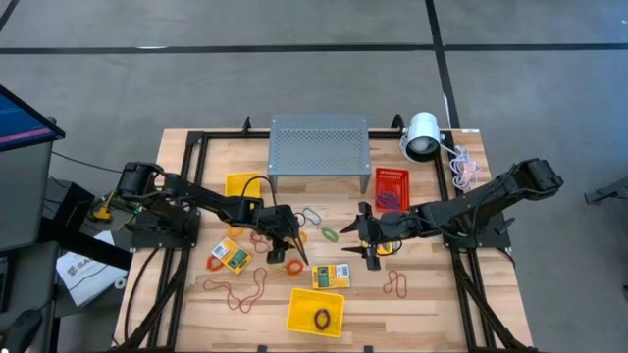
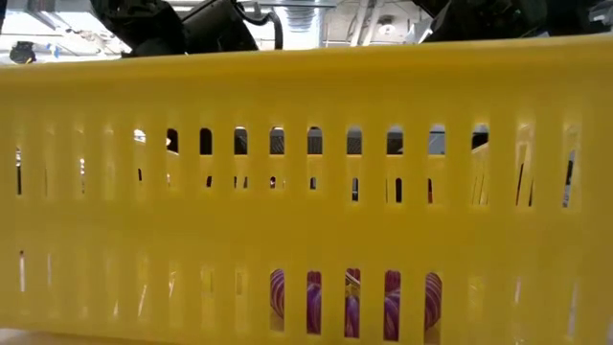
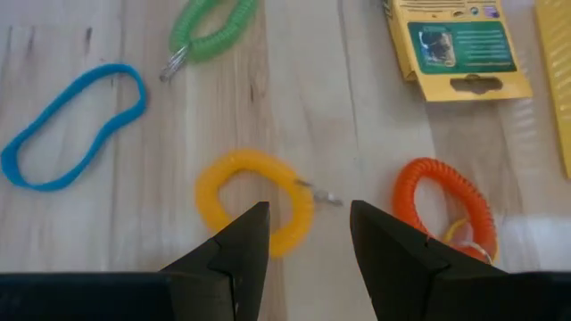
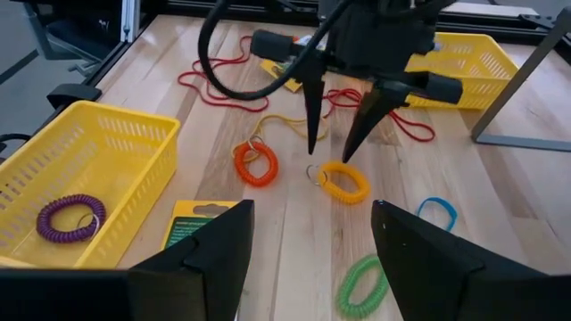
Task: Pick & Place Office Desk Supplies
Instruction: Put the yellow spiral keychain into the bottom yellow bin
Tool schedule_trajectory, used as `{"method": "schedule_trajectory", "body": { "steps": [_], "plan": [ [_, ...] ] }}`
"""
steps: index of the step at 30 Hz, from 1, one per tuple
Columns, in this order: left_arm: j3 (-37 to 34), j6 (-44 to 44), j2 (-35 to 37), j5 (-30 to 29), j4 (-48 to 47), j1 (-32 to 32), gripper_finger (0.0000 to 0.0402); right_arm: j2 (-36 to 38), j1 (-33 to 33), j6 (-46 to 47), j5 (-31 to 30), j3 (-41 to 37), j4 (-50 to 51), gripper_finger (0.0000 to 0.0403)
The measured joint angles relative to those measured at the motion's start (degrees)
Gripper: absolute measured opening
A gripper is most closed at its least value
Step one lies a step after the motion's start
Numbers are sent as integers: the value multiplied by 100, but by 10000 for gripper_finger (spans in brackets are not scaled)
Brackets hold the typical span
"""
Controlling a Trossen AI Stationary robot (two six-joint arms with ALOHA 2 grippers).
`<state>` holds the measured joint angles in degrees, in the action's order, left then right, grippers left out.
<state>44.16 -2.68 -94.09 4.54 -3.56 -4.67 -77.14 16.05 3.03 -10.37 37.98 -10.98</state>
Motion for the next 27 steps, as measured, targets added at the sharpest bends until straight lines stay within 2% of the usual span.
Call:
{"method": "schedule_trajectory", "body": {
  "steps": [12, 21, 27],
  "plan": [
    [11, 124, -478, 6, 189, 26, 155, 0, 0, 2, 0, 0, 2, 223],
    [11, 140, -519, 2, 244, 26, 155, 0, 0, 4, 0, 0, 26, 223],
    [10, 247, -524, 0, 231, 26, 129, 0, 0, 4, 0, 0, 28, 223]
  ]
}}
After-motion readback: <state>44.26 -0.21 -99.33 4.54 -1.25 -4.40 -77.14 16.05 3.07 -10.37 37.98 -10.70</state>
